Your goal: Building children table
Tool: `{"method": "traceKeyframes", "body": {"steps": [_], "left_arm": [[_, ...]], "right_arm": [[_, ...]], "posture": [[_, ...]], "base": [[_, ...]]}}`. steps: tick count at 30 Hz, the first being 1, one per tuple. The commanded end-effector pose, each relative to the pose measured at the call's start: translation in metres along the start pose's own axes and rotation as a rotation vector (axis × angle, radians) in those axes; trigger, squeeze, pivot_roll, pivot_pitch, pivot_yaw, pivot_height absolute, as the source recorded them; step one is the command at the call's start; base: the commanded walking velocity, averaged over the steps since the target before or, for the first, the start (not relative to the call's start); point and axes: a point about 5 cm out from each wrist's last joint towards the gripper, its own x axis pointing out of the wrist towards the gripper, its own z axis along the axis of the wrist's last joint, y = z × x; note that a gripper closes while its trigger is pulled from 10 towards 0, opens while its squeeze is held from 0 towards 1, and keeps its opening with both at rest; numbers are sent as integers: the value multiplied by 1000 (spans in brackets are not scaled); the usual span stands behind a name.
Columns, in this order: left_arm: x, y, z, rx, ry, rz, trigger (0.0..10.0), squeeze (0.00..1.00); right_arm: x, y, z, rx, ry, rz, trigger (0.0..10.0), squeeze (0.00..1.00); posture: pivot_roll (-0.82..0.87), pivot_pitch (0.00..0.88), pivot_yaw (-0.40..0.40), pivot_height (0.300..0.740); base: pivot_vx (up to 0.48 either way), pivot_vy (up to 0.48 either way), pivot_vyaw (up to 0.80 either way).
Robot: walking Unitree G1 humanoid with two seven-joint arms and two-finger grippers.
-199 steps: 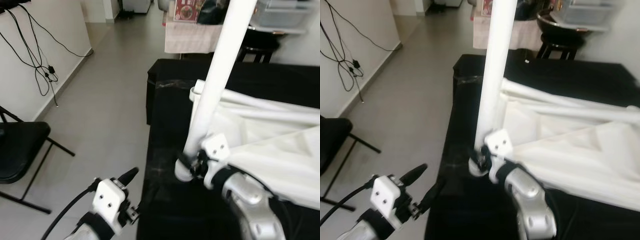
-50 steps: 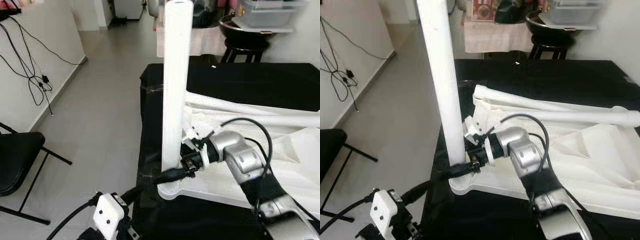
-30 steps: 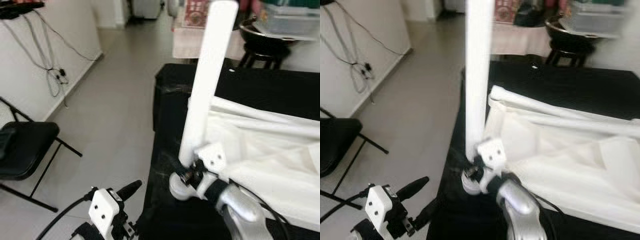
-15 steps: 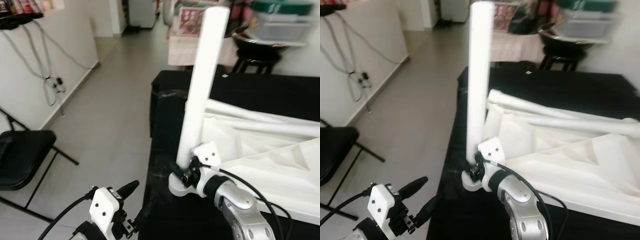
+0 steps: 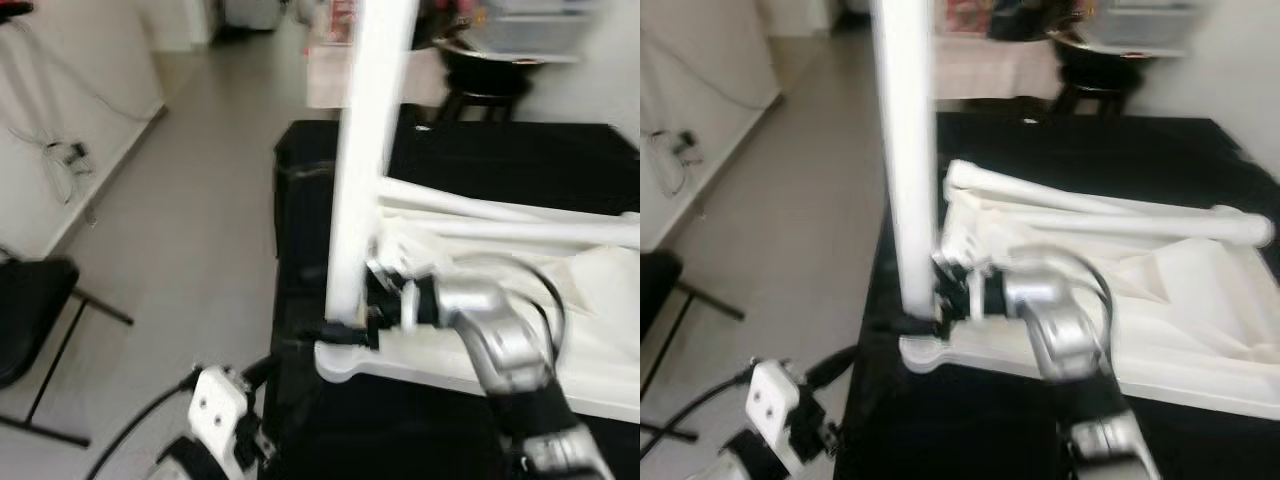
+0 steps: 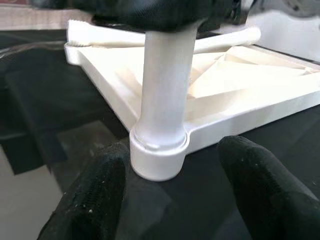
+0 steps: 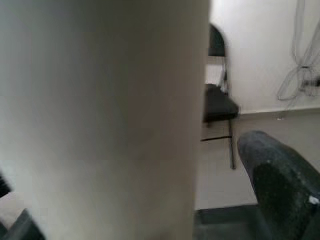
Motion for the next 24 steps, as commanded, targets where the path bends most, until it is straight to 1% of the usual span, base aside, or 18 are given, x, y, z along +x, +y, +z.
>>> {"method": "traceKeyframes", "body": {"steps": [1,2,3,7,12,14,15,16,17,19,21,22,24], "left_arm": [[-1,-3,3,7,-8,-6,10000,0],[-1,-3,3,7,-8,-6,10000,0],[-1,-4,3,6,-8,-7,10000,0],[-1,-5,4,6,-8,-6,10000,0],[0,-5,4,4,-9,-5,10000,0],[0,-5,4,4,-9,-5,10000,0],[0,-5,4,4,-10,-5,10000,0],[0,-5,4,4,-10,-5,10000,0],[1,-4,3,4,-11,-5,10000,0],[1,-4,3,4,-11,-5,10000,0],[2,-2,4,4,-13,-6,10000,0],[2,-2,4,4,-14,-6,10000,0],[2,-2,4,4,-14,-6,10000,0]], "right_arm": [[11,2,-9,26,36,108,10000,0],[11,2,-9,26,36,108,10000,0],[12,0,-8,41,26,114,0,0],[12,-1,-7,49,17,124,0,0],[5,-2,-11,61,-17,92,0,0],[5,-2,-11,61,-17,92,0,0],[2,-5,-12,59,-30,65,0,0],[2,-5,-12,59,-30,65,0,0],[-3,-6,-15,55,-42,8,0,0],[-3,-6,-15,55,-42,8,0,0],[-21,0,-18,43,-75,-166,0,0],[-27,3,-19,38,-79,-228,0,0],[-27,3,-19,38,-79,-228,0,0]], "posture": [[17,127,-30,740],[17,127,-30,740],[17,131,-32,740],[18,134,-32,740],[11,136,-29,740],[11,136,-29,740],[6,132,-26,740],[6,132,-26,740],[-1,130,-22,740],[-1,130,-22,740],[-15,134,-22,740],[-15,134,-22,740],[-15,134,-22,740]], "base": [[0,0,0],[0,0,0],[0,0,0],[0,0,0],[0,0,0],[0,0,0],[0,0,0],[0,0,0],[0,0,0],[0,0,0],[0,0,0],[0,0,0],[0,0,0]]}}
